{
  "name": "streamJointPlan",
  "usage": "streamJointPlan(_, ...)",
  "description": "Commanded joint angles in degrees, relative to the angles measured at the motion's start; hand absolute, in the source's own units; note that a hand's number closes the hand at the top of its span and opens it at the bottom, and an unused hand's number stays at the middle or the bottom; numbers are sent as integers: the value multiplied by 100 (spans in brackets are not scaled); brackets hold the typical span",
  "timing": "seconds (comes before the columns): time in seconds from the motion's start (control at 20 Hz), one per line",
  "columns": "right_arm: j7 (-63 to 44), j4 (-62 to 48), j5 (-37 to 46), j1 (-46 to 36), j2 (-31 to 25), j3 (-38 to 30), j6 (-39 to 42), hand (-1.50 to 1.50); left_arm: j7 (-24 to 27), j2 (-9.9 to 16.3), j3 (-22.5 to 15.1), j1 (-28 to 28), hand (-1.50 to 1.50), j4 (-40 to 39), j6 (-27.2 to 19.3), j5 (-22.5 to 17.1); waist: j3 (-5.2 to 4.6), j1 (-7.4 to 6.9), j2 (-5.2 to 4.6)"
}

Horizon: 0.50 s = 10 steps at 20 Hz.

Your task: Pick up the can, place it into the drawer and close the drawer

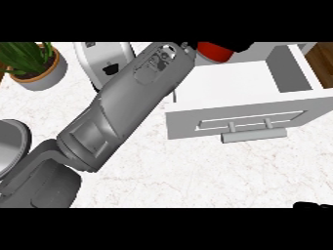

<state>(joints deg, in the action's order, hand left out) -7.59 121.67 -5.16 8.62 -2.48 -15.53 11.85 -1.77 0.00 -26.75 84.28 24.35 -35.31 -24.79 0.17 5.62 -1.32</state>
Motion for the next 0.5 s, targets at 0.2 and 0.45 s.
streamJointPlan(0.2, -52, -179, 3, -345, -52, -1, -79, -150, 106, 0, -368, 147, 150, -329, 65, -236, -1, 18, -23)
streamJointPlan(0.45, -67, -76, 164, -322, -27, 192, -53, -150, 265, 0, -790, -219, -150, -199, -433, -350, 0, 160, -39)
